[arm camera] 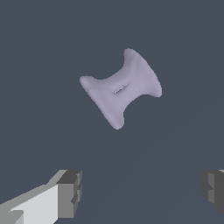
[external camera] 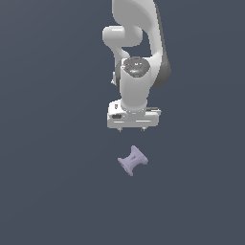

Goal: Pick up the object and move it to a goal position.

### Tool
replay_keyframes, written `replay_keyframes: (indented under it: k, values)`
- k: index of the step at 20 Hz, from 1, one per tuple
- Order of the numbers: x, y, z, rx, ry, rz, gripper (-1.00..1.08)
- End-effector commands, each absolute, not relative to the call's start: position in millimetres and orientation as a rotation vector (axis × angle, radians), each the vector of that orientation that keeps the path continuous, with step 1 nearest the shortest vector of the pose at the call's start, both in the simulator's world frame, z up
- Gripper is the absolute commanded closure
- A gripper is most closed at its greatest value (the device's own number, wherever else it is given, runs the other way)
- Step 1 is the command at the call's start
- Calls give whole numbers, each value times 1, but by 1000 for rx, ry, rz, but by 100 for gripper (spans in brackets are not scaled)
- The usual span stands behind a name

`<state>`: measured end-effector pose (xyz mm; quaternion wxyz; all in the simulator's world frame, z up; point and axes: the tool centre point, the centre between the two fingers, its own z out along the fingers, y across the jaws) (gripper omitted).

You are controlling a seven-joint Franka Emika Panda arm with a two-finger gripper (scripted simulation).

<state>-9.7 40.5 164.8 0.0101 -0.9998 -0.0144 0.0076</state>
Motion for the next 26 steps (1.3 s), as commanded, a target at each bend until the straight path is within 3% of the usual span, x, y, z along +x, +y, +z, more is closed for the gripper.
replay_keyframes:
  k: [1,13,26]
  values:
    - [-10,40,165,-3121,-45,24,-100]
    - [6,52,206,-3063,-48,-126,-100]
    - [34,78,345,-2909,-78,-583,-100]
